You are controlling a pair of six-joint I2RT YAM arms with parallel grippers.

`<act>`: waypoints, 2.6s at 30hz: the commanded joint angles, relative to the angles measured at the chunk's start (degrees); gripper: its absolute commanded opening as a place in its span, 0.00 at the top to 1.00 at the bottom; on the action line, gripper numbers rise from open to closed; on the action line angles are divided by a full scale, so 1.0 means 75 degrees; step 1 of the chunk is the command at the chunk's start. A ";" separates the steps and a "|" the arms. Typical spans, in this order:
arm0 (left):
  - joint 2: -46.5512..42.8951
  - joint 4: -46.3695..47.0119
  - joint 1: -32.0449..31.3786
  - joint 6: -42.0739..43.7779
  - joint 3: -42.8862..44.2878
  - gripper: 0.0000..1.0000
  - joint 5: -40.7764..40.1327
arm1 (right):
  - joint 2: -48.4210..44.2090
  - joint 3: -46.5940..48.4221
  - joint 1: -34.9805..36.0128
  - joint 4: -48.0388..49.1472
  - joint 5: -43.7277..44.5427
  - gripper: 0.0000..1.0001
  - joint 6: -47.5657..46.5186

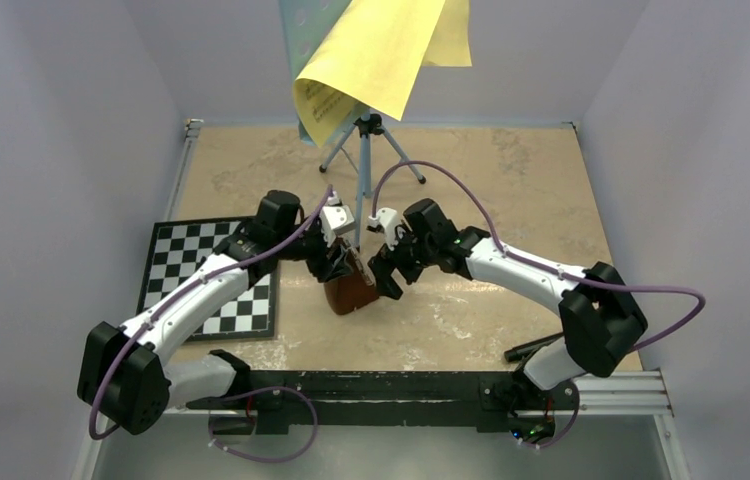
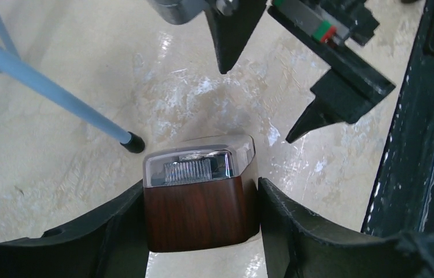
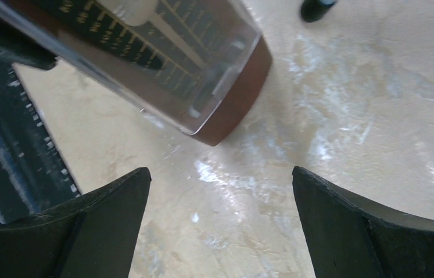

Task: Pack up the instrument practice props

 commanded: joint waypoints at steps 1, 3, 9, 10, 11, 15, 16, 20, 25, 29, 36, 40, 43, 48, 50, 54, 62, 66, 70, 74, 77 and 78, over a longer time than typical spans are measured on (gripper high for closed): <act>0.0105 0.0528 -0.0017 -0.1993 0.0002 0.75 -0.1127 | 0.0282 -0.0028 0.0189 0.0730 0.1408 0.02 0.0244; 0.0149 0.0569 -0.0012 -0.2533 -0.0077 0.87 -0.1510 | 0.0372 -0.0155 0.0336 0.1124 0.1931 0.02 0.0291; 0.0161 0.0758 0.0235 -0.3806 -0.0381 1.00 -0.1587 | 0.0351 -0.0811 0.1030 0.1943 0.1863 0.01 -0.0287; 0.0164 0.0707 0.0385 -0.3860 -0.0433 1.00 -0.1451 | 0.0309 -0.0861 0.1054 0.1922 0.1657 0.01 -0.0305; 0.0210 0.0638 0.0596 -0.3909 -0.0468 1.00 -0.1259 | 0.0259 -0.0929 0.1067 0.1918 0.1470 0.01 -0.0388; 0.0452 0.0439 0.1193 -0.3722 -0.0579 1.00 -0.0521 | 0.0223 -0.1190 0.1103 0.2319 0.1376 0.01 -0.0946; 0.0496 0.0436 0.1220 -0.3625 -0.0598 1.00 -0.0416 | 0.0282 -0.1171 0.1100 0.2438 0.1504 0.01 -0.1051; 0.0548 0.0489 0.1225 -0.3387 -0.0628 1.00 -0.0217 | 0.0517 -0.0931 0.1097 0.2782 0.1283 0.04 -0.1300; 0.0445 0.0422 0.1224 -0.2981 -0.0522 1.00 -0.0329 | 0.0439 -0.0562 0.0960 0.2221 0.0583 0.09 -0.1146; 0.0380 0.0389 0.1224 -0.2880 -0.0496 1.00 -0.0384 | 0.0361 -0.0419 0.0824 0.1859 0.0234 0.11 -0.1092; 0.0506 0.0419 0.1224 -0.3104 -0.0465 1.00 -0.0484 | 0.0611 0.0041 0.0805 0.1540 0.0126 0.02 -0.0423; 0.0545 0.0355 0.1224 -0.3019 -0.0402 1.00 -0.0446 | 0.0969 0.0303 0.0805 0.1468 0.0550 0.09 -0.0463; 0.0599 0.0273 0.1224 -0.2949 -0.0317 1.00 -0.0431 | 0.1158 0.0422 0.0805 0.1340 0.0820 0.11 -0.0586; 0.0628 0.0190 0.1224 -0.2878 -0.0255 1.00 -0.0431 | 0.1128 0.0374 0.0805 0.1299 0.1138 0.19 -0.0961; 0.0640 0.0181 0.1230 -0.2851 -0.0273 1.00 -0.0425 | 0.1031 0.0283 0.0793 0.1310 0.1188 0.25 -0.1179; 0.0648 0.0217 0.1224 -0.2721 -0.0299 1.00 -0.0365 | 0.0690 -0.0112 0.0771 0.1379 0.0907 0.42 -0.2068; 0.0749 0.0062 0.1224 -0.2358 -0.0089 1.00 -0.0316 | 0.0382 -0.0004 0.0577 0.1157 0.1402 0.19 -0.1819; 0.0478 -0.0134 0.1224 -0.1669 0.0169 1.00 -0.0003 | -0.0418 0.0526 -0.0414 -0.0686 0.0103 0.07 -0.1191; 0.0241 -0.0949 0.1220 -0.0198 0.0697 1.00 0.0599 | -0.1551 0.0577 -0.1086 -0.2200 -0.0893 0.01 -0.1550; 0.0016 -0.2556 0.1213 0.2520 0.1201 1.00 0.1418 | -0.2168 0.0401 -0.1308 -0.2950 -0.0704 0.01 -0.1952; 0.0079 -0.4024 0.1212 0.4874 0.1806 1.00 0.1830 | -0.2257 0.0381 -0.1464 -0.3031 -0.0555 0.01 -0.2028; 0.0170 -0.4475 0.1212 0.5537 0.2023 1.00 0.1876 | -0.2232 0.0408 -0.1483 -0.3004 -0.0527 0.01 -0.2055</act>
